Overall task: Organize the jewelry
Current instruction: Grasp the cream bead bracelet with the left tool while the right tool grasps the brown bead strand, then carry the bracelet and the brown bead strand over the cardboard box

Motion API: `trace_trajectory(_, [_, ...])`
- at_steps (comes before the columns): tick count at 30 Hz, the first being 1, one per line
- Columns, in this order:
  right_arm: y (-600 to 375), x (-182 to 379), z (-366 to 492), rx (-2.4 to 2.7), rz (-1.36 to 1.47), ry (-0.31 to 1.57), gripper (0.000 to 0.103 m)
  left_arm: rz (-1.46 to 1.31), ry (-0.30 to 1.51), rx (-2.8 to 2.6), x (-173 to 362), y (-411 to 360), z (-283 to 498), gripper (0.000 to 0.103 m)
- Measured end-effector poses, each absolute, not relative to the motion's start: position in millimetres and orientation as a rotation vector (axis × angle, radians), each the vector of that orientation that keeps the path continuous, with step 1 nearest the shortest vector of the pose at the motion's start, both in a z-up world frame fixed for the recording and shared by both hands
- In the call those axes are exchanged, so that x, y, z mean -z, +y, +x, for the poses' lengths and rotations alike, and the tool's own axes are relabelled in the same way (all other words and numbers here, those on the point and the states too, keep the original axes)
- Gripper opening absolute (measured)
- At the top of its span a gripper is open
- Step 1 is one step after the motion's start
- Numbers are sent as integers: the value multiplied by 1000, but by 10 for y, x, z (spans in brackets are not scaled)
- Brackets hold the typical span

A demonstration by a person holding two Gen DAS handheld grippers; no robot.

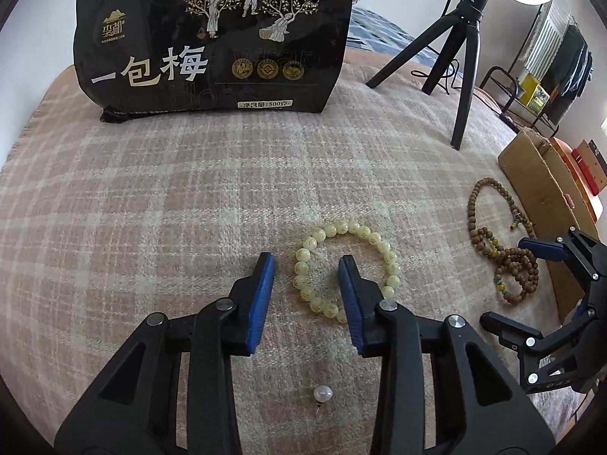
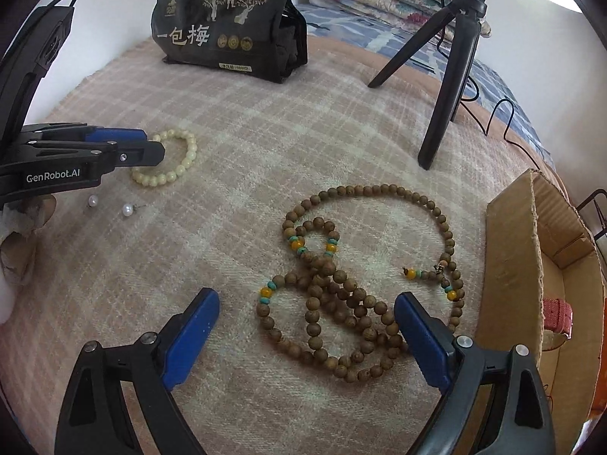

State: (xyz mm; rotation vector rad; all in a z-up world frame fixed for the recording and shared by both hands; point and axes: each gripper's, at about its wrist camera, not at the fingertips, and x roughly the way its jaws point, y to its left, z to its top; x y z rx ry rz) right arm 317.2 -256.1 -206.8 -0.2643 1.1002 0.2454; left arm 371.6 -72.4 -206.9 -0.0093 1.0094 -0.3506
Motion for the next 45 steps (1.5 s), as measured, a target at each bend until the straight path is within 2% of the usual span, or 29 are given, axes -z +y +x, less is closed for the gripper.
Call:
trace_trajectory(2, [-2593,2082,3190,-258,-226,1110,92,-6,1007,344,2081,-717,3730,27])
trace_trajectory(4, [-2611,2075,3192,-283,-196,1114,83,-5,1004,341,2073,-711,3748,19])
trace_trajectory(6, [-2601,2059,3177,-295,-197,1111,68,0,1000,332,2091,-718,3760,13])
trace_trajectory(7, [-2600,2050,3173,-303,-192,1111,64,-1,996,332,2097,-722,3760,10])
trace_trajectory(9, [-2591,2032,3157,-310,-195,1106,44,9,987,323,2092,-731,3750,6])
trace_trajectory(15, [-2492,2003,3086,-309,-249,1082,12,19,962,310,2056,-758,3713,5])
trace_trajectory(26, [-2529,1814,2953,-311,-205,1039,11,5,888,309,1767,-689,3538,5])
trace_trajectory(45, [-2684,827,2407,-286,-171,863,11,-25,751,375,884,-634,2914,5])
